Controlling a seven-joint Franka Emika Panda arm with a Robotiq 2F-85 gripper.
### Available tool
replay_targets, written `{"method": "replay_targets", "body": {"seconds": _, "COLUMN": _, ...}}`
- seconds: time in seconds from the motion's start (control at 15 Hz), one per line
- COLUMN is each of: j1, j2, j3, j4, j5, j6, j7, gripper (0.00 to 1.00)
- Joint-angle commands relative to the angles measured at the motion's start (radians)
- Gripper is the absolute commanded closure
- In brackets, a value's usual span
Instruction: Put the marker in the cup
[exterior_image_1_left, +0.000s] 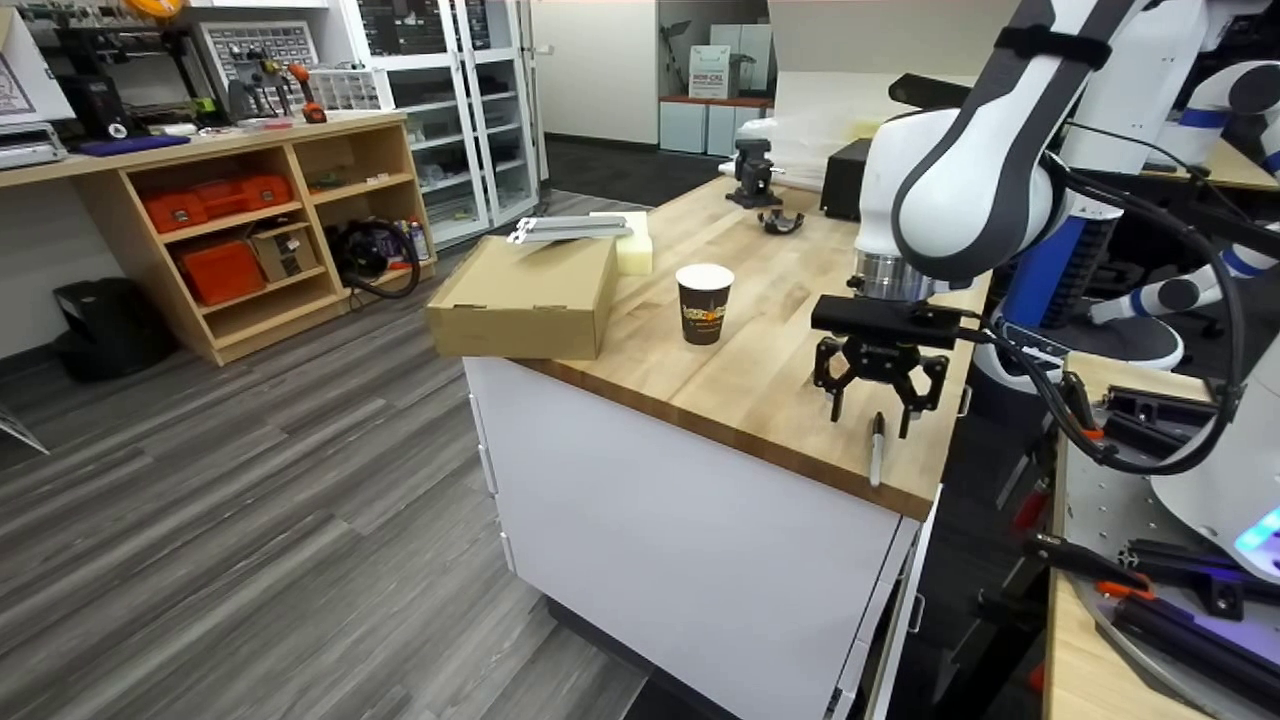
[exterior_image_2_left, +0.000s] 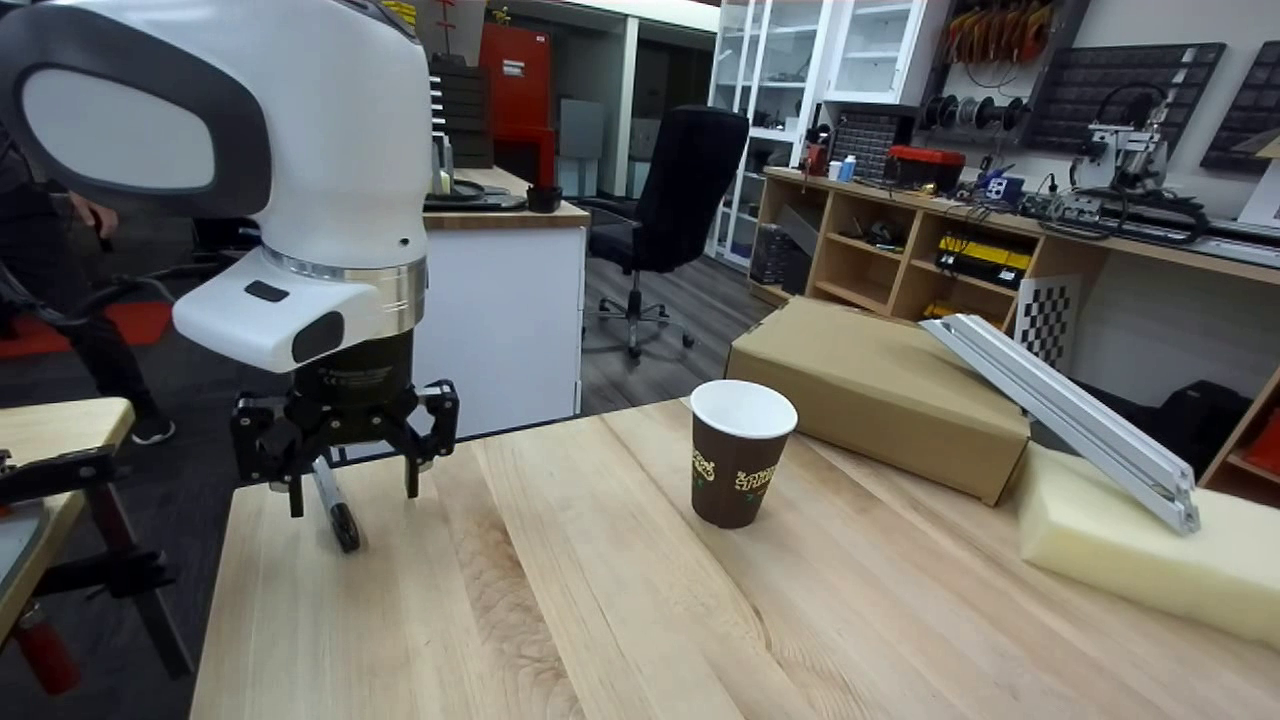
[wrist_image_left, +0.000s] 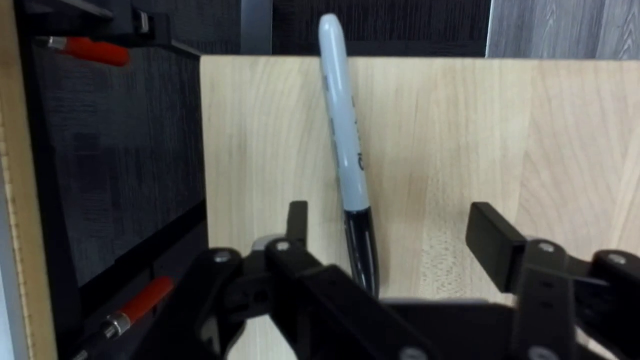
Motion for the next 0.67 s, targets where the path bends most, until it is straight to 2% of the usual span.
{"method": "replay_targets", "body": {"seconds": 0.0, "j1": 0.008, "j2": -0.009, "j3": -0.02, "j4": 0.001, "j5": 0.017, "j6": -0.026, "j7": -0.009, "gripper": 0.47}}
{"method": "replay_targets", "body": {"seconds": 0.07, "j1": 0.008, "j2": -0.009, "j3": -0.021, "j4": 0.001, "j5": 0.018, "j6": -0.025, "j7": -0.009, "gripper": 0.42}}
{"method": "replay_targets", "body": {"seconds": 0.13, "j1": 0.006, "j2": -0.008, "j3": -0.022, "j4": 0.001, "j5": 0.02, "j6": -0.025, "j7": -0.012, "gripper": 0.21}}
{"method": "replay_targets", "body": {"seconds": 0.2, "j1": 0.005, "j2": -0.008, "j3": -0.019, "j4": 0.001, "j5": 0.025, "j6": -0.025, "j7": -0.016, "gripper": 0.14}}
{"method": "replay_targets", "body": {"seconds": 0.27, "j1": 0.004, "j2": -0.007, "j3": -0.017, "j4": 0.001, "j5": 0.029, "j6": -0.03, "j7": -0.02, "gripper": 0.13}}
{"method": "replay_targets", "body": {"seconds": 0.4, "j1": 0.003, "j2": -0.006, "j3": -0.015, "j4": 0.001, "j5": 0.034, "j6": -0.034, "j7": -0.023, "gripper": 0.03}}
{"method": "replay_targets", "body": {"seconds": 0.53, "j1": 0.0, "j2": -0.004, "j3": -0.011, "j4": 0.001, "j5": 0.045, "j6": -0.041, "j7": -0.031, "gripper": 0.0}}
{"method": "replay_targets", "body": {"seconds": 0.6, "j1": -0.002, "j2": -0.003, "j3": -0.009, "j4": 0.001, "j5": 0.051, "j6": -0.044, "j7": -0.037, "gripper": 0.08}}
